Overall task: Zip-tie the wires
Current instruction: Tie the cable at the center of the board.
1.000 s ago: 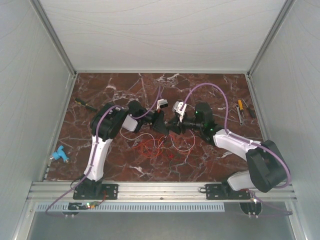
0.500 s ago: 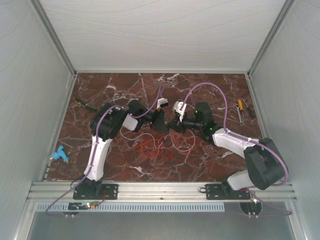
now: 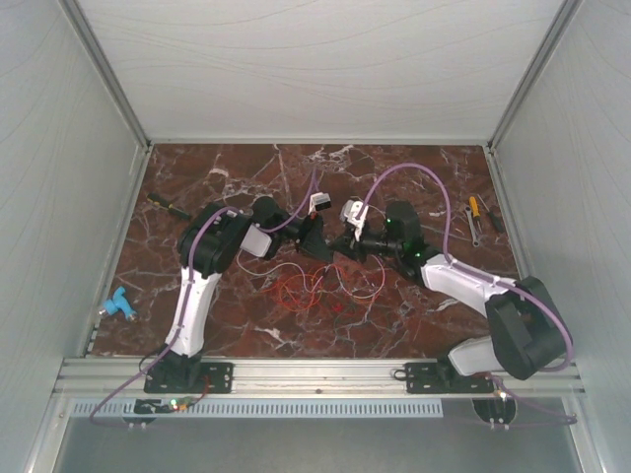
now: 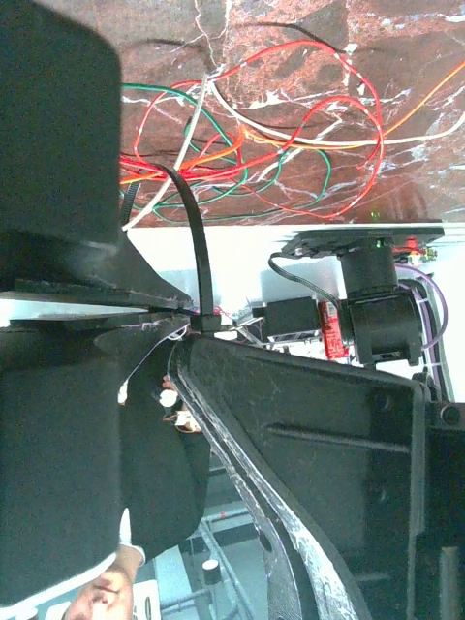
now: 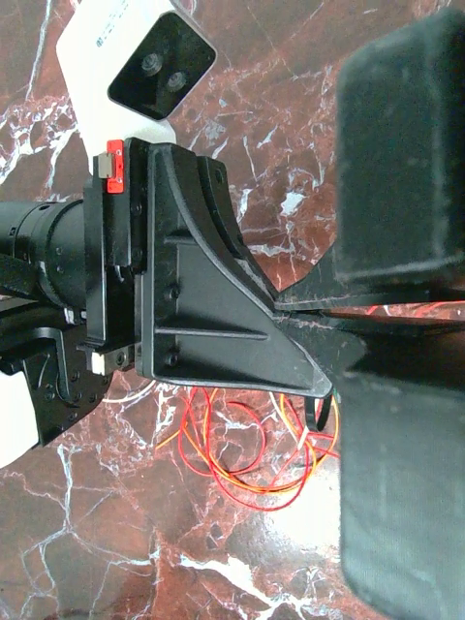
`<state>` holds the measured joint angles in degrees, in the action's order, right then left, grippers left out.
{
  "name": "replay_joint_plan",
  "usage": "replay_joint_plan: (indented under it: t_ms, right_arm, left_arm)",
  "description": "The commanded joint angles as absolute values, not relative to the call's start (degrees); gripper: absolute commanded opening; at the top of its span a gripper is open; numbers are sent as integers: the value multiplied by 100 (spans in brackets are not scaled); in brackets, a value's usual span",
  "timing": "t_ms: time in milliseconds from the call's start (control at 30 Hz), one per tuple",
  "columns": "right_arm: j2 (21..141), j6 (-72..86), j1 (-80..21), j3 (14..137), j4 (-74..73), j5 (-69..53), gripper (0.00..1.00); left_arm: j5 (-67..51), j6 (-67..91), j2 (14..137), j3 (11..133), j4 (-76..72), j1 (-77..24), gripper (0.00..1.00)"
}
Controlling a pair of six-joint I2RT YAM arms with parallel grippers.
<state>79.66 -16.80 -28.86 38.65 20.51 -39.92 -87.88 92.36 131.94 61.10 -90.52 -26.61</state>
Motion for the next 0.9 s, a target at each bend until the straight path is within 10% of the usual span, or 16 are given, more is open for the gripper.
replay_joint_plan:
  t_ms: [0,633,733,867]
  right_arm:
    - [7568,-2067,-2920,3987,1948,-4011,0]
    - [7038,-1498,-3226,4483,1299,-2932,1]
    - [7029,-146,-3218,5004,270,-1979,50]
    - [7200,1515,-3219,6094,-1676,-1226,60]
  left_arm:
    - [-8711,9371,13388,6103,-10485,-2637,0]
    - [-8702,9269,13361,5905,-10483,-2637,0]
    - [-8487,8839,13253,5799,-10481,-2637,0]
    - [-8101,7941,13046,5520,-10477,-2646,0]
